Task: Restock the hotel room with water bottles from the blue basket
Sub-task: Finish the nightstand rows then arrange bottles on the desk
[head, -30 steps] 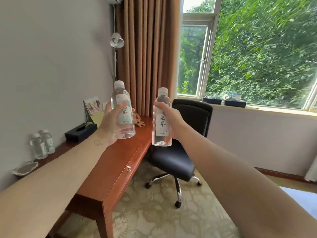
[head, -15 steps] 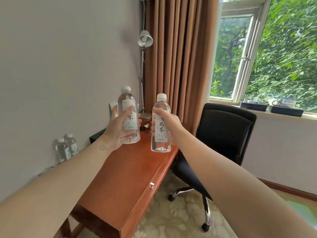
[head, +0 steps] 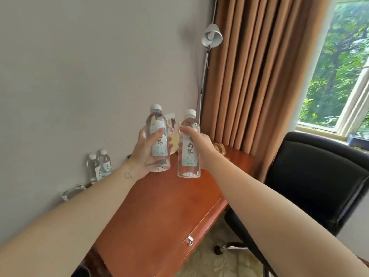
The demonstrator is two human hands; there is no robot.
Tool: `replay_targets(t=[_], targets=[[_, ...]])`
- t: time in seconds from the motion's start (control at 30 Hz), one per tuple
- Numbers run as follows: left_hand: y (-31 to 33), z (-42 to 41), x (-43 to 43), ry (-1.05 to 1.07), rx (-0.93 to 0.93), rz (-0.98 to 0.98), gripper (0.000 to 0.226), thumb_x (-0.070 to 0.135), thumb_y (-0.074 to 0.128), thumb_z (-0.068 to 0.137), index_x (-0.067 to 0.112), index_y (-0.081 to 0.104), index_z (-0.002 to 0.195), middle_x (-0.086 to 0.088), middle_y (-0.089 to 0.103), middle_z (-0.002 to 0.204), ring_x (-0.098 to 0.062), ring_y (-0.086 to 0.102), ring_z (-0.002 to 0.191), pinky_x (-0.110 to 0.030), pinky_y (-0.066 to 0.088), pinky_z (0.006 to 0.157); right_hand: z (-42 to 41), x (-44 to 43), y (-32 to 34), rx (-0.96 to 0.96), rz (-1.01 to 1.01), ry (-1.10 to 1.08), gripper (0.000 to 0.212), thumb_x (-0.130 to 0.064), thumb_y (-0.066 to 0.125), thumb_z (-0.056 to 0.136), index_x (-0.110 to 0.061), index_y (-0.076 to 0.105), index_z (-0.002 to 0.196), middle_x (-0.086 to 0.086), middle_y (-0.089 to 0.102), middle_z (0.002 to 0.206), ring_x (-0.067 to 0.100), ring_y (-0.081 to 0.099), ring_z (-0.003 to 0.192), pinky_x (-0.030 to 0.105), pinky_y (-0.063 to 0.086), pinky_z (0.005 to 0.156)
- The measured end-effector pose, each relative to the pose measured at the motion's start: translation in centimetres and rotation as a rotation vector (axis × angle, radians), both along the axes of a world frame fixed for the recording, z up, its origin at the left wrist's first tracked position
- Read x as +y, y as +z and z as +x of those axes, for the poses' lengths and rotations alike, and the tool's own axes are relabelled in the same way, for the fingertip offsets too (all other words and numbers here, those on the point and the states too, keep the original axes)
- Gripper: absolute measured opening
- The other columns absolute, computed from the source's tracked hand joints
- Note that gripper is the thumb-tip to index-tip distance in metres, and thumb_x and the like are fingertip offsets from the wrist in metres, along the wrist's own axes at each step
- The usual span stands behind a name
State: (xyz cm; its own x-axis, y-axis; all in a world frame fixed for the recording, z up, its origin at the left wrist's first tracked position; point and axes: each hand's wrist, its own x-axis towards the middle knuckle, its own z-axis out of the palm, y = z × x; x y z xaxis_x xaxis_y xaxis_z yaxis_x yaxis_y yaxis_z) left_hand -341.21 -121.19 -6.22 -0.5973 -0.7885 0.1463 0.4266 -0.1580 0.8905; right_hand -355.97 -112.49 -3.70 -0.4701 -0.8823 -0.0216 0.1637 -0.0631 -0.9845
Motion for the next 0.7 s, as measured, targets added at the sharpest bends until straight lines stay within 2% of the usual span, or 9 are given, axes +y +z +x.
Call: replay_targets(t=[0.07,0.2,0.3,0.4,0.5,0.57,0.7], targets=[[-0.3,-1.4,-1.0,0.048,-0.015,0.018,0.068,0.04,0.082,0.068,0.031,0.047,0.126,-0.014,0.072,0.102,-0.027,0.071,0.085,-0.038,0.057,0.065,-1.7,-1.8,0.1,0.001,0.009,0.041,0.034,-0.034,0.076,0.081,-0.01,0.063,0.101,0.004,0.066,0.072,0.019,0.065,0.061,0.032,0.057,0.065],[-1.0,-3.6,-2.4,0.106,-0.062,0.029,0.052,0.041,0.077,0.074,0.019,0.058,0.118,-0.009,0.073,0.097,-0.019,0.073,0.082,-0.034,0.058,0.063,-4.2,-4.6,0.2,0.023,0.006,0.131,0.042,-0.033,0.074,0.083,-0.006,0.062,0.113,0.006,0.065,0.076,0.019,0.065,0.061,0.03,0.056,0.061],[-1.3,-4.4,-3.3,0.175,-0.089,0.056,0.05,0.041,0.071,0.082,0.014,0.06,0.123,-0.005,0.075,0.096,-0.017,0.073,0.082,-0.032,0.058,0.063,-5.5,-6.8,0.0,0.03,0.016,0.18,0.036,-0.031,0.075,0.083,-0.006,0.063,0.106,0.007,0.065,0.078,0.019,0.064,0.061,0.03,0.056,0.062],[-1.9,-4.5,-4.3,0.245,-0.116,0.084,0.047,0.04,0.065,0.089,0.013,0.059,0.128,-0.003,0.076,0.097,-0.015,0.073,0.08,-0.03,0.059,0.06,-6.2,-8.8,-0.6,0.019,0.053,0.261,0.032,-0.033,0.075,0.083,-0.009,0.063,0.101,0.004,0.066,0.073,0.017,0.065,0.06,0.029,0.057,0.064],[-2.6,-4.2,-5.3,0.305,-0.15,0.086,0.048,0.041,0.063,0.09,0.015,0.057,0.13,-0.001,0.076,0.1,-0.014,0.074,0.084,-0.034,0.061,0.07,-6.0,-10.7,-1.6,-0.007,0.063,0.347,0.028,-0.032,0.074,0.084,-0.01,0.061,0.094,0.001,0.066,0.063,0.017,0.065,0.054,0.028,0.056,0.059],[-3.1,-4.0,-6.1,0.35,-0.168,0.095,0.049,0.044,0.064,0.089,0.017,0.057,0.13,0.001,0.076,0.1,-0.013,0.074,0.085,-0.035,0.06,0.07,-5.7,-12.2,-2.3,-0.015,0.067,0.384,0.026,-0.03,0.075,0.083,-0.009,0.062,0.091,0.003,0.066,0.062,0.019,0.065,0.053,0.03,0.056,0.058],[-4.1,-3.0,-8.1,0.416,-0.173,0.131,0.051,0.043,0.065,0.089,0.017,0.056,0.131,-0.002,0.075,0.102,-0.018,0.073,0.092,-0.033,0.058,0.066,-4.4,-15.3,-3.2,-0.041,0.09,0.472,0.032,-0.029,0.074,0.085,-0.003,0.062,0.098,0.004,0.067,0.059,0.019,0.065,0.049,0.027,0.054,0.05]])
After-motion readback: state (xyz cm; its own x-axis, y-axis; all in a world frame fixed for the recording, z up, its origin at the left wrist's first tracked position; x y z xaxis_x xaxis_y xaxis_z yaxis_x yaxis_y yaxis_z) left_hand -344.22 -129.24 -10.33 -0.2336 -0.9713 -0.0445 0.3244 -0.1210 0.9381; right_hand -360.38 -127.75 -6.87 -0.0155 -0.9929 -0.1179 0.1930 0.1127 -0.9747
